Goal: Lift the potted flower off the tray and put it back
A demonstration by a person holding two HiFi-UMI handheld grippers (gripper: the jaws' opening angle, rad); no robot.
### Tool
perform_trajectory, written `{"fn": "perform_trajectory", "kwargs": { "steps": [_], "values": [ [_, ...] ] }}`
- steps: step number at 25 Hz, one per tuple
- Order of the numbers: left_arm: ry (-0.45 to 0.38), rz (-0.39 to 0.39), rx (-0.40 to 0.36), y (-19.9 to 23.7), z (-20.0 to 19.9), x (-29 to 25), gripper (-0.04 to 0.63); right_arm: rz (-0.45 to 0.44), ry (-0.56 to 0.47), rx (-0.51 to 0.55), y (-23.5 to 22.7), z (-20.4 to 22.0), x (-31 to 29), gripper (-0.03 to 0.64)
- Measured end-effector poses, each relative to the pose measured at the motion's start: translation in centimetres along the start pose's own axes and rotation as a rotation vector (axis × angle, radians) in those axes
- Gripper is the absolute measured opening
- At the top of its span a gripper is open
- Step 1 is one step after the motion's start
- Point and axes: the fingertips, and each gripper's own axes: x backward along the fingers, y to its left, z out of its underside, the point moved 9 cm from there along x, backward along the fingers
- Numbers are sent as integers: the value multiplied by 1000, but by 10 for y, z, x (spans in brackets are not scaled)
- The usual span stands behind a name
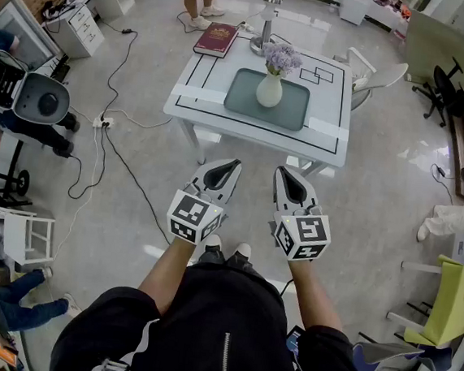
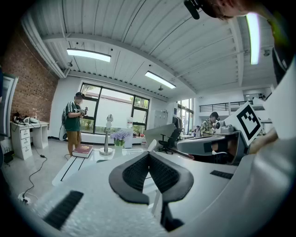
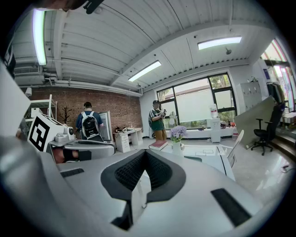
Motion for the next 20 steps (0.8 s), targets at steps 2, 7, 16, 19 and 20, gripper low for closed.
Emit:
{"fn": "perform_trajectory", "kwargs": {
  "steps": [2, 7, 16, 19, 20],
  "values": [
    [1, -1, 2, -2, 0, -4, 6, -3, 0, 2, -3, 0, 0, 8],
    [1, -12, 7, -10, 2, -10, 6, -23, -15, 1, -11, 2, 5, 8],
    [30, -46, 10, -10, 12, -23, 6, -63, -40, -25, -30, 8, -5, 8],
    [35, -44, 9, 1, 11, -41, 6, -66, -32, -26, -41, 7, -22, 8],
    [36, -44, 10, 7, 11, -48, 6, -67, -29, -24, -44, 7, -30, 8]
  ]
}}
